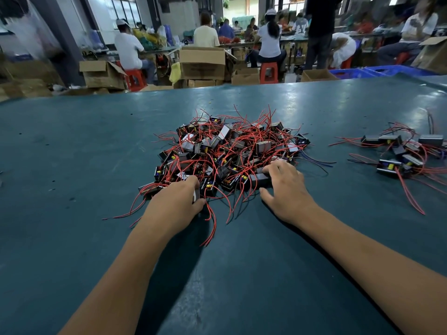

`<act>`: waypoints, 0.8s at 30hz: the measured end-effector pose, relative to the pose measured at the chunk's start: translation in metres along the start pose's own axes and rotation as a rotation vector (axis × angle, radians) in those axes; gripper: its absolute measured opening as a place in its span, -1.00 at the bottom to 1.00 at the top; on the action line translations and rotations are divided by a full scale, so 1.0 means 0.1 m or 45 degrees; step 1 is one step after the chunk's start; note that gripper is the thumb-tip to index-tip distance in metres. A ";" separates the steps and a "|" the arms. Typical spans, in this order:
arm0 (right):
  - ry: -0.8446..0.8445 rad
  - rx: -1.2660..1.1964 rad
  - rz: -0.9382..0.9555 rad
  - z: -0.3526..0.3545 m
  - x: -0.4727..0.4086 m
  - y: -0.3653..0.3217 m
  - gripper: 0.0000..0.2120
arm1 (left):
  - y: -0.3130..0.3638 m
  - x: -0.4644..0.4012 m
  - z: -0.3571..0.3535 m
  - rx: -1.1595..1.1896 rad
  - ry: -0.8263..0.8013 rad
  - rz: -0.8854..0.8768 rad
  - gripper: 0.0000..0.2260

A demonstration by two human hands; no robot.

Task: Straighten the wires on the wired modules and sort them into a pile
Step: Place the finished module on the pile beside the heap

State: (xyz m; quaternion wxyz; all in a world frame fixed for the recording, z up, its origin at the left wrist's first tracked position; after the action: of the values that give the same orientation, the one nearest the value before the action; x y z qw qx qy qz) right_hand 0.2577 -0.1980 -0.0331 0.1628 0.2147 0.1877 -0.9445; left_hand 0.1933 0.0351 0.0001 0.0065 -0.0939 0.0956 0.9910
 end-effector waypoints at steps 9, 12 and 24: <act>0.006 0.001 0.001 0.01 0.00 -0.01 -0.63 | 0.01 0.00 -0.02 -0.040 -0.002 0.029 -0.67; 0.012 -0.009 0.004 0.02 0.00 -0.01 -0.64 | 0.01 -0.01 -0.04 -0.063 -0.013 0.025 -0.66; 0.018 -0.023 -0.006 0.03 0.01 0.01 -0.64 | -0.02 -0.03 -0.04 -0.056 -0.003 0.010 -0.60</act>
State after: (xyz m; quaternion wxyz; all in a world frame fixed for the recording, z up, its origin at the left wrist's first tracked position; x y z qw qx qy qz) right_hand 0.2565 -0.2005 -0.0318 0.1613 0.2194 0.1978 -0.9416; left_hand 0.1968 0.0360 -0.0038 0.0005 -0.0926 0.0743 0.9929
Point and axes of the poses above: each hand's wrist, its own x-axis away from the middle knuckle, its own z-axis out of the back of the hand, y = z × x, the point moved 5 cm from there along -x, towards the middle knuckle, and after that the axes turned 6 degrees about y, right-handed, at the moved point
